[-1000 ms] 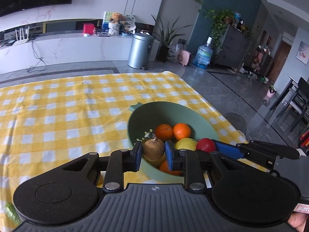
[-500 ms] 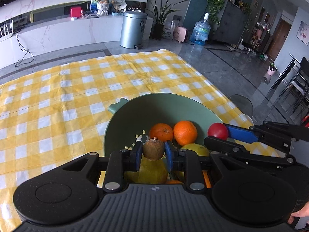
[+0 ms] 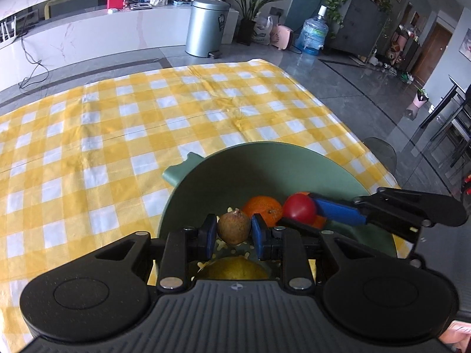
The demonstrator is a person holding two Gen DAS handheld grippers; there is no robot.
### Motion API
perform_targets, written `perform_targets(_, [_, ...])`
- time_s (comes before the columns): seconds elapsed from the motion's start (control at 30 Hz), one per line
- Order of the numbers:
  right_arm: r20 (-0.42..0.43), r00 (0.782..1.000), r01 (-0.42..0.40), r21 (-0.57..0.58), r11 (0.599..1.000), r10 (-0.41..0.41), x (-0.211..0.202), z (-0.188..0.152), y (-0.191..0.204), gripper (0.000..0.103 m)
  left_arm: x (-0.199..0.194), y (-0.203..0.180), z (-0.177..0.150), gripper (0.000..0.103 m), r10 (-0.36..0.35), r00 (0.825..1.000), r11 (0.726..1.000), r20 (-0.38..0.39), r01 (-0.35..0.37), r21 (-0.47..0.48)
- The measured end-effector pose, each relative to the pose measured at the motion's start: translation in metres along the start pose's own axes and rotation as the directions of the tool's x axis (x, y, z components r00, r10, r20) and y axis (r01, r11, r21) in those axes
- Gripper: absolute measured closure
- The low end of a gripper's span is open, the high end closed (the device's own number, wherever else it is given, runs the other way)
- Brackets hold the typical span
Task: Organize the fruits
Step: 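Carry the kiwi and tomato into the green colander and open both tools, then withdraw both tools from the colander toward the remaining kiwis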
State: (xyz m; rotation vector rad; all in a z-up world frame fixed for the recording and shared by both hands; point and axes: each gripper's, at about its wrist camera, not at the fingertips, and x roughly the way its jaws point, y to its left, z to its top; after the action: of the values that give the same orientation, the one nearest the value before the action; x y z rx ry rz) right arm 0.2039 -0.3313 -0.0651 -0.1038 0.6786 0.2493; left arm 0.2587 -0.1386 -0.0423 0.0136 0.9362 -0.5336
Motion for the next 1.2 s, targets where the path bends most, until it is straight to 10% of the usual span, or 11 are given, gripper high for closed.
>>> perform_targets(0.6, [0.028,1.000,-0.010,-0.008,1.000,0.011,-0.005,-0.005,0.001,0.072,-0.006,-0.003,-0.002,0.067,-0.001,1.000,1.000,0.007,0.001,0.010])
perform_targets(1.2, [0.198,0.980,-0.014,0.245,0.969,-0.036,-0.076,-0.016,0.004,0.039,-0.099,-0.008,-0.027,0.053,0.074,0.980,0.997,0.185,-0.068,-0.039])
